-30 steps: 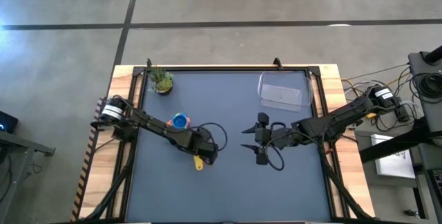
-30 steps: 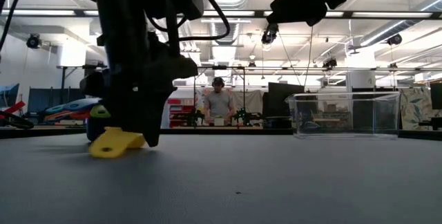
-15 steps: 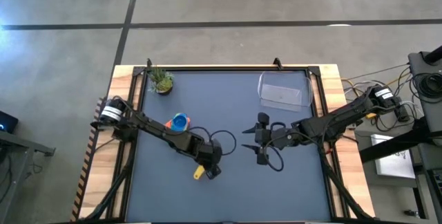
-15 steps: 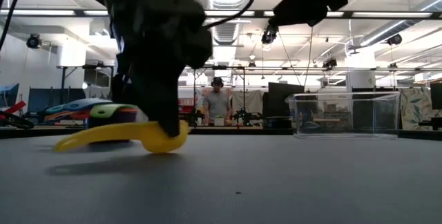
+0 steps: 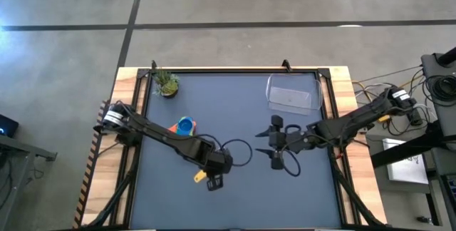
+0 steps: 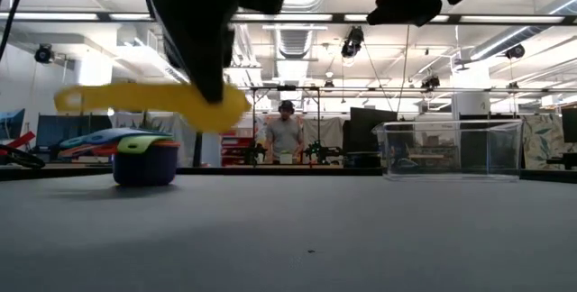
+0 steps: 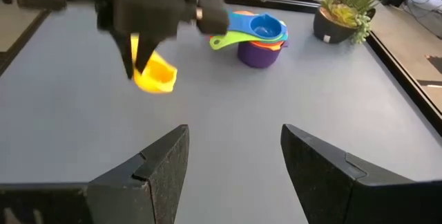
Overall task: Nest measuring cups in basket
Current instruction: Stack the yellow measuring cup on top of the dark blue measuring cup
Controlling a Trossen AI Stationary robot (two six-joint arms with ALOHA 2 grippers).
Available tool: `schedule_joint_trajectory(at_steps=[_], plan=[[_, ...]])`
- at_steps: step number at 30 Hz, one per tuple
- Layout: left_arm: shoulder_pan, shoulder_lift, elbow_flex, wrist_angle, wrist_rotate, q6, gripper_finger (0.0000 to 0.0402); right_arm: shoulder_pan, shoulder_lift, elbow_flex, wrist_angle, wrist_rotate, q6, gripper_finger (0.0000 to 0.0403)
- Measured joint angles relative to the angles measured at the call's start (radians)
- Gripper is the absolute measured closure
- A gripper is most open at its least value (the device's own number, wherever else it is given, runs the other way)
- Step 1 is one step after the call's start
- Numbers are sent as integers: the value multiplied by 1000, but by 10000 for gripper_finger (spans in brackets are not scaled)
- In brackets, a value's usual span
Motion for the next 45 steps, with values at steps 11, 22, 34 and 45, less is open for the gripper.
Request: schedule_joint_trajectory(at_steps=[11,22,34,45], plan=[[-2,-13,201,-456,-129,120,401,19,-20,-6,-21,0,-7,184],[39,-213,23,-514,-178,114,401,18,-19,-8,-14,0,-7,184],[307,-501,-416,-242,-161,-164,402,18,-18,-10,9,11,-9,184],[350,-499,-437,-168,-172,-169,382,18,-18,-13,7,11,-12,184]])
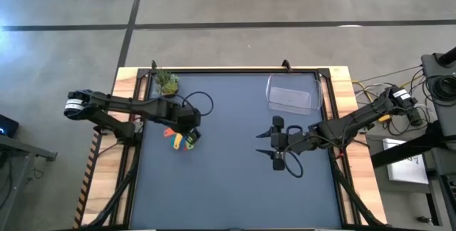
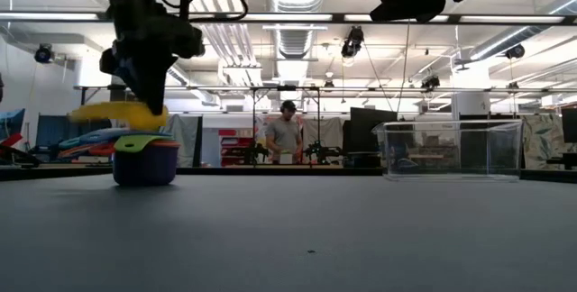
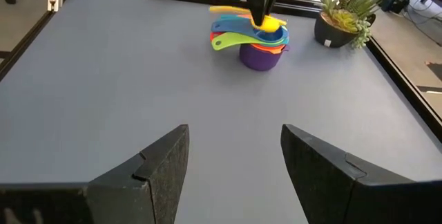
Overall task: Nest measuring cups in basket
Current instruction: Stack the yellow measuring cup on top of the dark blue measuring cup, then adjust the nested measuring cups
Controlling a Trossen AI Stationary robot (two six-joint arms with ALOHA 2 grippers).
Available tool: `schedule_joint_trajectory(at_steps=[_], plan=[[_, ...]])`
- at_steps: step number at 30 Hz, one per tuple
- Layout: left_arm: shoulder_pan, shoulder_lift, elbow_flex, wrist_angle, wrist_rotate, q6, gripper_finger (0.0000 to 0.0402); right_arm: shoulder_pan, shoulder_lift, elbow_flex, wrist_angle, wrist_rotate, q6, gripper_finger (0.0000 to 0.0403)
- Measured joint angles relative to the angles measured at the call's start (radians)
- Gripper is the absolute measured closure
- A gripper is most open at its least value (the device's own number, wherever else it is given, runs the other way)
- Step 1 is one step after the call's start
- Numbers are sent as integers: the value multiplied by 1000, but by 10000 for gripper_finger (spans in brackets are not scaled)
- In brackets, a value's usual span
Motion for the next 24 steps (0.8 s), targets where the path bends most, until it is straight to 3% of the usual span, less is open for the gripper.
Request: schedule_joint_trajectory(at_steps=[8,15,19,24], plan=[[8,0,4,-4,-8,-44,299,0,0,-2,-1,0,1,184],[2,0,4,57,-14,-170,219,0,0,-3,-1,12,-7,184],[-55,11,4,182,-11,-74,215,0,0,-3,-1,19,-7,184],[-122,81,5,240,32,-9,247,0,0,-3,-2,19,-7,184]])
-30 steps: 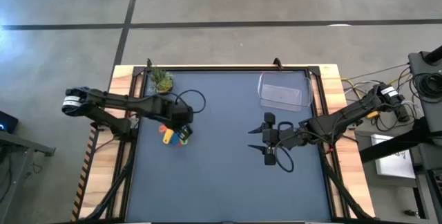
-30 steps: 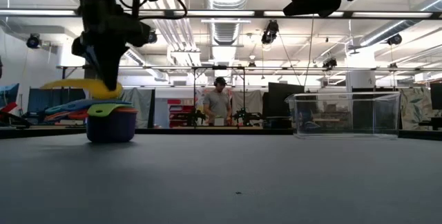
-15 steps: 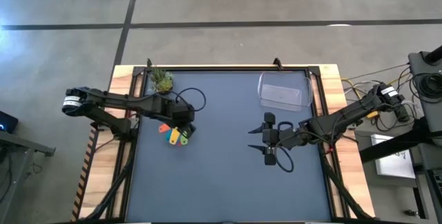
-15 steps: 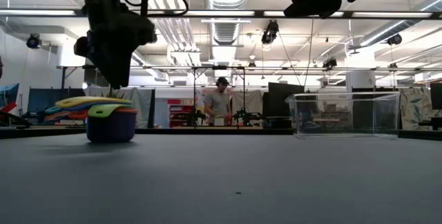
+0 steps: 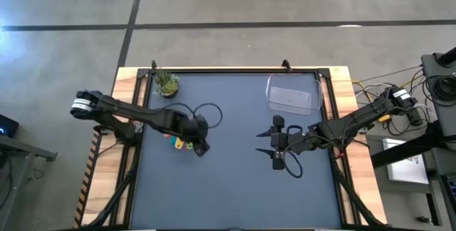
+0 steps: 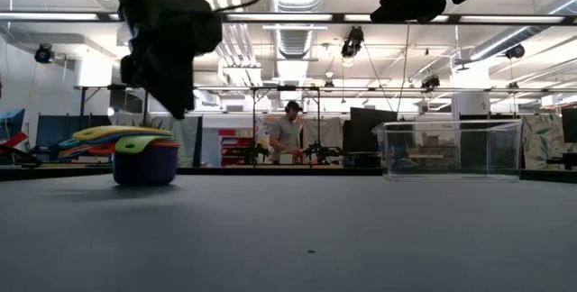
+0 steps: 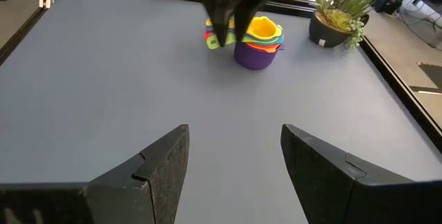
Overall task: Nest measuring cups in basket
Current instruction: Adjust the nested measuring cups
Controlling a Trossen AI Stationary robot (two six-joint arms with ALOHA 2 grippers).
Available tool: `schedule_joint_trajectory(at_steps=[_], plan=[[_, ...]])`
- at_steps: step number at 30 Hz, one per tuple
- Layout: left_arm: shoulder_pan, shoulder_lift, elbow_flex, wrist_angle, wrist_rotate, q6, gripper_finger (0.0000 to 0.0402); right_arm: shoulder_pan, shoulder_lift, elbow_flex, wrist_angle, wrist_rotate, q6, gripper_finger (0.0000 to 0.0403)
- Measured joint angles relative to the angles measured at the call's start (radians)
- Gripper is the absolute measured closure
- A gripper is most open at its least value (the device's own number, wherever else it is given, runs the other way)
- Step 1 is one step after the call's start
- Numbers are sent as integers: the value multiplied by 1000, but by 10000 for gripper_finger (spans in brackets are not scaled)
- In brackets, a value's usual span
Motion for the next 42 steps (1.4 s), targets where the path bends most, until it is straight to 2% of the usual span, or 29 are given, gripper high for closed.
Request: schedule_joint_trajectory(at_steps=[6,11,23,26,30,33,36,42], plan=[[-29,98,0,-26,30,-26,296,0,0,0,1,0,1,184],[-28,125,0,-65,40,-56,317,0,0,0,1,0,3,184],[-31,96,0,-294,27,-157,320,0,0,0,-3,0,3,184],[-35,69,3,-294,-5,-147,320,0,0,0,-3,0,3,184],[-59,17,62,-348,-96,-125,319,0,0,0,-2,0,3,184],[-78,-24,118,-452,-178,-123,309,0,0,-2,-3,0,3,184],[-85,-48,151,-537,-232,-127,283,0,0,-3,-3,0,3,184],[-85,-36,142,-550,-231,-69,178,0,0,-4,-2,-1,4,184]])
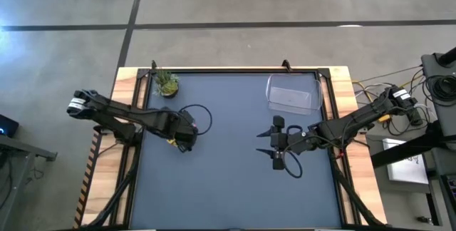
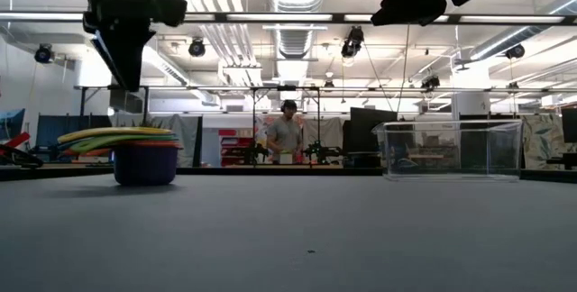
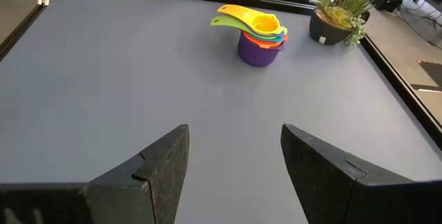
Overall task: Nest measuring cups in basket
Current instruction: Adjust the nested measuring cups
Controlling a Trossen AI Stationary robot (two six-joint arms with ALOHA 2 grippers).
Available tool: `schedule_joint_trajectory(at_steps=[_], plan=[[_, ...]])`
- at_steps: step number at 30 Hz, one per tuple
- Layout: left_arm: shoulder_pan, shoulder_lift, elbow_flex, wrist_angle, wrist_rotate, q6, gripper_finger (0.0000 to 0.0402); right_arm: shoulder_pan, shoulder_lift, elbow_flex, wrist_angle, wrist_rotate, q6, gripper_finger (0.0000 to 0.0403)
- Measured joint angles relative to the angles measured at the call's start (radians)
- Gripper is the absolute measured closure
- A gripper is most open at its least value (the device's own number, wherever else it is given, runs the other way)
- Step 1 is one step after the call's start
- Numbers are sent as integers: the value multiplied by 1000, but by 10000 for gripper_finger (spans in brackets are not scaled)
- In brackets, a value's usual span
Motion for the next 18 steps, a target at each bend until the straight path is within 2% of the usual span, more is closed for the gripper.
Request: schedule_joint_trajectory(at_steps=[5,8,11,18], plan=[[3,36,-32,-3,-35,-3,75,0,0,0,0,-1,0,184],[17,49,-56,-6,-35,-44,31,0,0,0,0,-1,0,184],[23,50,-78,-6,-19,-68,10,0,0,-2,0,-2,0,184],[25,50,-130,33,-12,-72,6,0,0,-5,5,-2,0,184]])
